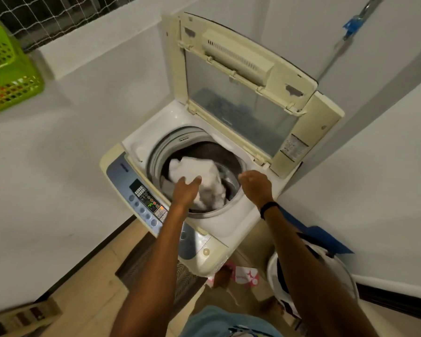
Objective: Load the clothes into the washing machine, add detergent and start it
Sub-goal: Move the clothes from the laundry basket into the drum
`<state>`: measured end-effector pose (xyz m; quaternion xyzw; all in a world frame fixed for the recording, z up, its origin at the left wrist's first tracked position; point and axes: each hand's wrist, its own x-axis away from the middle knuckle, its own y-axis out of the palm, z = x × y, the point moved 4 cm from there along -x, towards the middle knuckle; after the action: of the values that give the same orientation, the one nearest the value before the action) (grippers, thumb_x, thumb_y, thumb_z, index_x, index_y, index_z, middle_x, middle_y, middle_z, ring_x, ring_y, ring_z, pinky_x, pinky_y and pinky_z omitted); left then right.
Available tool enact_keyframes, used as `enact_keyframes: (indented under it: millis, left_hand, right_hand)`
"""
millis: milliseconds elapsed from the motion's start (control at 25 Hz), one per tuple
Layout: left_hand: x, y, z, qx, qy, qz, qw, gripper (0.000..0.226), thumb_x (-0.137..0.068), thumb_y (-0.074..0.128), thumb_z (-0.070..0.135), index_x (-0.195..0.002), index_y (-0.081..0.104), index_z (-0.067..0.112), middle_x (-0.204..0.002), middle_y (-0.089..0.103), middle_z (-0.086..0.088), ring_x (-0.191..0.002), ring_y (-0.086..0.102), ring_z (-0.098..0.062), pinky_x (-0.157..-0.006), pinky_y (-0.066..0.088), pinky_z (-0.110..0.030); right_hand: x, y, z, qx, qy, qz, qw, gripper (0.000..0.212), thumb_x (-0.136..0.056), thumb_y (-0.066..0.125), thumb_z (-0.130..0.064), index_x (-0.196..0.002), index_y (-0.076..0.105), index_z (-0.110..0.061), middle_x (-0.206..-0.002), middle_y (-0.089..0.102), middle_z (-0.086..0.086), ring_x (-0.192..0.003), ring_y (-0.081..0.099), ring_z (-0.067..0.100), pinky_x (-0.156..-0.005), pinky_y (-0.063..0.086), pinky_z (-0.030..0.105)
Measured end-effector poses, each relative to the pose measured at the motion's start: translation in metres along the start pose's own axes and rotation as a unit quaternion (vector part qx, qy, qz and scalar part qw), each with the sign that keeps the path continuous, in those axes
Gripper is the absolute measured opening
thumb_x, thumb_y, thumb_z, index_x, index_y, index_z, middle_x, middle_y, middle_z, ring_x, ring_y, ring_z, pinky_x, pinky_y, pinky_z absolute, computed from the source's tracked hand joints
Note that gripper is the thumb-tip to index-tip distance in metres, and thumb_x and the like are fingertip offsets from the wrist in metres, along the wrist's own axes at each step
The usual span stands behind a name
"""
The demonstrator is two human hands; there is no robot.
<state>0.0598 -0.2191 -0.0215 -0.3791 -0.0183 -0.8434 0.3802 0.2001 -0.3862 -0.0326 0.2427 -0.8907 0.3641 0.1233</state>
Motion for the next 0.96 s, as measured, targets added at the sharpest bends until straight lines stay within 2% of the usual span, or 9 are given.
enact_keyframes:
  millis: [80,160,240,400,480,680,760,880,960]
  left_hand:
    - [0.013,0.032,-0.005,0.021,0.004,-0.024,0.999,0.023,-0.087,0.069,0.031,-0.106,0.073,0.019,-0.114,0.073,-0.006,-0.099,0.069,-0.023,-0.096,0.055,-0.042]
    - [0.038,0.073,-0.007,-0.014,0.038,-0.064,0.997,0.009,-0.084,0.068,0.030,-0.081,0.075,0.026,-0.091,0.077,0.002,-0.085,0.071,-0.020,-0.085,0.059,-0.038]
    - [0.063,0.121,-0.016,-0.039,0.065,-0.125,0.989,0.011,-0.085,0.067,0.030,-0.089,0.076,0.025,-0.088,0.076,0.005,-0.082,0.072,-0.018,-0.081,0.057,-0.032]
    - [0.107,0.229,-0.067,-0.167,0.026,-0.290,0.942,0.020,-0.093,0.064,0.022,-0.109,0.073,0.016,-0.097,0.075,0.001,-0.084,0.070,-0.016,-0.072,0.053,-0.022]
    - [0.113,0.276,-0.113,-0.262,-0.008,-0.330,0.907,0.024,-0.094,0.061,0.021,-0.111,0.071,0.008,-0.098,0.072,-0.004,-0.086,0.066,-0.019,-0.076,0.055,-0.029]
    - [0.081,0.368,-0.241,-0.394,-0.079,-0.317,0.859,0.012,-0.088,0.061,0.025,-0.091,0.071,0.020,-0.103,0.074,-0.013,-0.089,0.072,-0.031,-0.083,0.061,-0.045]
    - [0.050,0.405,-0.293,-0.412,-0.083,-0.283,0.862,0.007,-0.085,0.064,0.028,-0.080,0.067,0.027,-0.100,0.075,-0.008,-0.093,0.071,-0.029,-0.088,0.059,-0.045]
    - [-0.002,0.462,-0.367,-0.382,-0.088,-0.273,0.878,0.003,-0.084,0.069,0.030,-0.083,0.066,0.029,-0.103,0.073,-0.004,-0.097,0.069,-0.027,-0.094,0.056,-0.044]
    - [-0.035,0.490,-0.406,-0.323,-0.097,-0.272,0.902,0.006,-0.088,0.069,0.020,-0.085,0.067,0.024,-0.094,0.071,-0.006,-0.090,0.068,-0.030,-0.088,0.056,-0.042]
  right_hand:
    - [0.018,-0.018,0.030,-0.033,0.034,0.009,0.999,0.028,-0.098,0.049,-0.025,-0.101,0.069,-0.007,-0.100,0.073,0.008,-0.090,0.070,0.021,-0.084,0.056,0.032]
    - [0.040,-0.038,0.064,-0.124,0.089,0.032,0.988,0.022,-0.096,0.052,-0.025,-0.096,0.069,-0.012,-0.089,0.073,0.000,-0.078,0.069,0.012,-0.067,0.054,0.018]
    - [0.060,-0.053,0.111,-0.169,0.135,0.069,0.974,0.022,-0.094,0.057,-0.027,-0.087,0.069,-0.010,-0.078,0.070,0.001,-0.068,0.065,0.011,-0.059,0.051,0.018]
    - [0.103,-0.060,0.252,-0.240,0.273,0.083,0.928,0.015,-0.085,0.063,-0.024,-0.072,0.069,-0.017,-0.072,0.069,0.004,-0.069,0.065,0.023,-0.070,0.055,0.037]
    - [0.126,-0.062,0.314,-0.241,0.344,0.068,0.905,0.014,-0.085,0.060,-0.022,-0.073,0.067,-0.023,-0.075,0.071,0.005,-0.071,0.068,0.025,-0.073,0.059,0.039]
    - [0.138,-0.043,0.464,-0.234,0.452,-0.003,0.861,0.015,-0.088,0.058,-0.018,-0.075,0.062,-0.025,-0.079,0.067,0.001,-0.072,0.065,0.019,-0.077,0.060,0.037]
    - [0.117,-0.025,0.527,-0.221,0.463,-0.013,0.858,0.016,-0.088,0.057,-0.018,-0.074,0.061,-0.023,-0.076,0.065,0.001,-0.070,0.063,0.019,-0.073,0.058,0.035]
    - [0.057,0.009,0.624,-0.198,0.456,0.005,0.867,0.032,-0.090,0.055,-0.018,-0.059,0.050,-0.020,-0.063,0.053,0.004,-0.065,0.052,0.024,-0.066,0.048,0.035]
    - [0.007,0.029,0.676,-0.193,0.440,0.034,0.876,0.022,-0.092,0.057,-0.027,-0.073,0.060,-0.017,-0.078,0.061,0.011,-0.080,0.059,0.028,-0.082,0.051,0.040]
